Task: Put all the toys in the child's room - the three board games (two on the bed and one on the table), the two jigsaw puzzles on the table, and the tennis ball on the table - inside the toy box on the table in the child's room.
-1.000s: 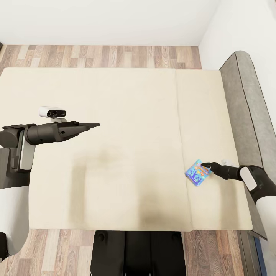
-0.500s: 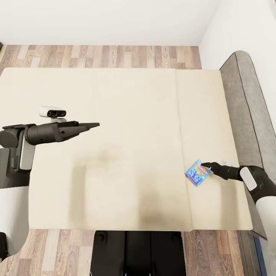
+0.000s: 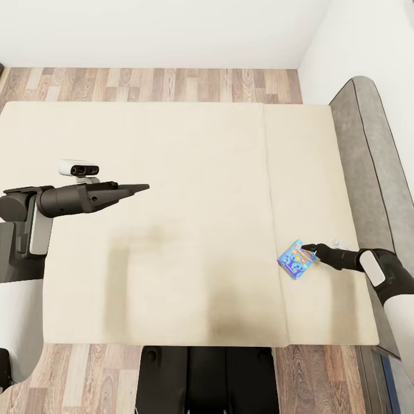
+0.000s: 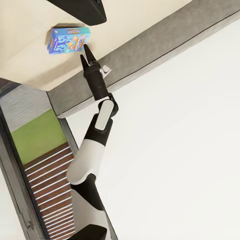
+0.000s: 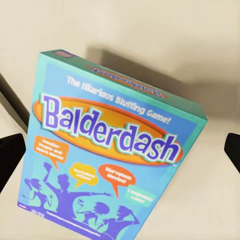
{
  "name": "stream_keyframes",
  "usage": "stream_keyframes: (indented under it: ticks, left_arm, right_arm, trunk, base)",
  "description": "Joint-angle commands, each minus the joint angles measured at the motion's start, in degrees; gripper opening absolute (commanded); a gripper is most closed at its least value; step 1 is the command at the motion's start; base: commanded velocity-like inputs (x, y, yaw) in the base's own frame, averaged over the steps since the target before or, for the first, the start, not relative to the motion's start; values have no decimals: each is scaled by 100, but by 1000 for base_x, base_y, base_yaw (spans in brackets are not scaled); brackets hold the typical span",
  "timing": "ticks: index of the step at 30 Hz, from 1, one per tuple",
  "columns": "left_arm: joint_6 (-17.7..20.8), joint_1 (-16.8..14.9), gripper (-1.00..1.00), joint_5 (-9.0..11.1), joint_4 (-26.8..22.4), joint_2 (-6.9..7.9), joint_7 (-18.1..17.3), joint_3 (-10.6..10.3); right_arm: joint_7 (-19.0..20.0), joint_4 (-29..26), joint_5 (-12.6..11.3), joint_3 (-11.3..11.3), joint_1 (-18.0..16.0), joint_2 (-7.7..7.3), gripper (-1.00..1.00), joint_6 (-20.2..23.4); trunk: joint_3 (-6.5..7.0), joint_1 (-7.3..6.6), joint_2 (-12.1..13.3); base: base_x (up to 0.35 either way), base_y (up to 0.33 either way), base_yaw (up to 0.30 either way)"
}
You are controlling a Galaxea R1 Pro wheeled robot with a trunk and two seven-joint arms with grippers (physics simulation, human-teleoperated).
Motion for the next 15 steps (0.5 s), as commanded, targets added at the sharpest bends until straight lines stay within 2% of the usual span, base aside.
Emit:
stream_keyframes:
  ticks: [1, 15]
  left_arm:
    - [61, -2, 100, 1, 0, 2, -19, -1]
    - [61, -2, 100, 1, 0, 10, -19, 4]
  right_arm:
    - [26, -2, 19, -22, -3, 2, 100, 32]
    - [34, 9, 19, -22, -3, 3, 100, 34]
  trunk:
    - [-6, 3, -9]
    - [-6, 3, -9]
  base:
    - [0, 0, 0]
    - [0, 0, 0]
